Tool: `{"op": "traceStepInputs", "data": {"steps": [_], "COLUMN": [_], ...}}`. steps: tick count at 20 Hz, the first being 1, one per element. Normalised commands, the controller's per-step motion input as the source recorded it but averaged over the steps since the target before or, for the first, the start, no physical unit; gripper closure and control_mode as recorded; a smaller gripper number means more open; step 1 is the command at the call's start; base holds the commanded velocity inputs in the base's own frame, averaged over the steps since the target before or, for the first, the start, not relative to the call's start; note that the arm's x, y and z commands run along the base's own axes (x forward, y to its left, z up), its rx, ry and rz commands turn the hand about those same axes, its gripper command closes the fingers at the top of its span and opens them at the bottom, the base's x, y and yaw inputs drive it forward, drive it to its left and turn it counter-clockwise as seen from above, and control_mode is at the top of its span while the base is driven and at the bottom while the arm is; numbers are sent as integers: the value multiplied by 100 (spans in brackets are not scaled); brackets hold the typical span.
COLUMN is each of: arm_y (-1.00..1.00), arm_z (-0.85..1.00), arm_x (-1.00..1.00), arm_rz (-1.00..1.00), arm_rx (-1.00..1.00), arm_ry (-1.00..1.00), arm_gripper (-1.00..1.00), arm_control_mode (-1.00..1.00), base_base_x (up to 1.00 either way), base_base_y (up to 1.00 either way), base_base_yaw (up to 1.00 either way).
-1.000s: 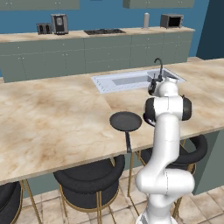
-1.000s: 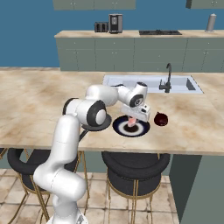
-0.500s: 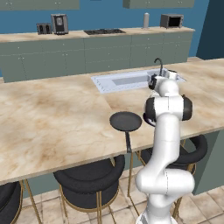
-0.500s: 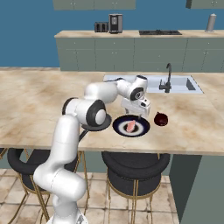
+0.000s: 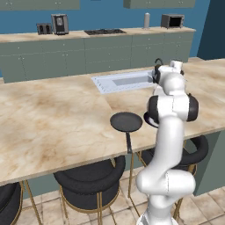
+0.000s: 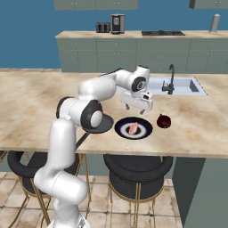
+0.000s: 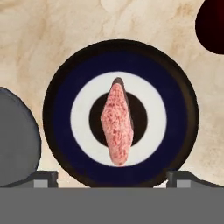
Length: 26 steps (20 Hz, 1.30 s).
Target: Pick up the pan with the steak in it and place it on the dining table. Then place the steak on the plate.
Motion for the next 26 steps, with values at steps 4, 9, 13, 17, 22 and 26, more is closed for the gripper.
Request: {"op": "traceStepInputs", "data": {"steps": [4,9,13,17,22,26], "arm_y": [37,38,12,0,0,0], "arm_z": [10,-12,-33,-36,-5,13], "arm_x": [-70,-59,-53,-54,-47,-48], "arm_rz": [13,16,18,15,12,7], "arm_rx": [-13,-18,-21,-22,-13,0], "arm_ry": [-8,-13,-21,-32,-45,-47], "arm_gripper": [-100,-100,-100,-100,-100,-100], "arm_control_mode": [-100,-100,-100,-100,-100,-100], "base_base_x": [0,0,0,0,0,0], "base_base_y": [0,0,0,0,0,0], "base_base_yaw": [0,0,0,0,0,0]}}
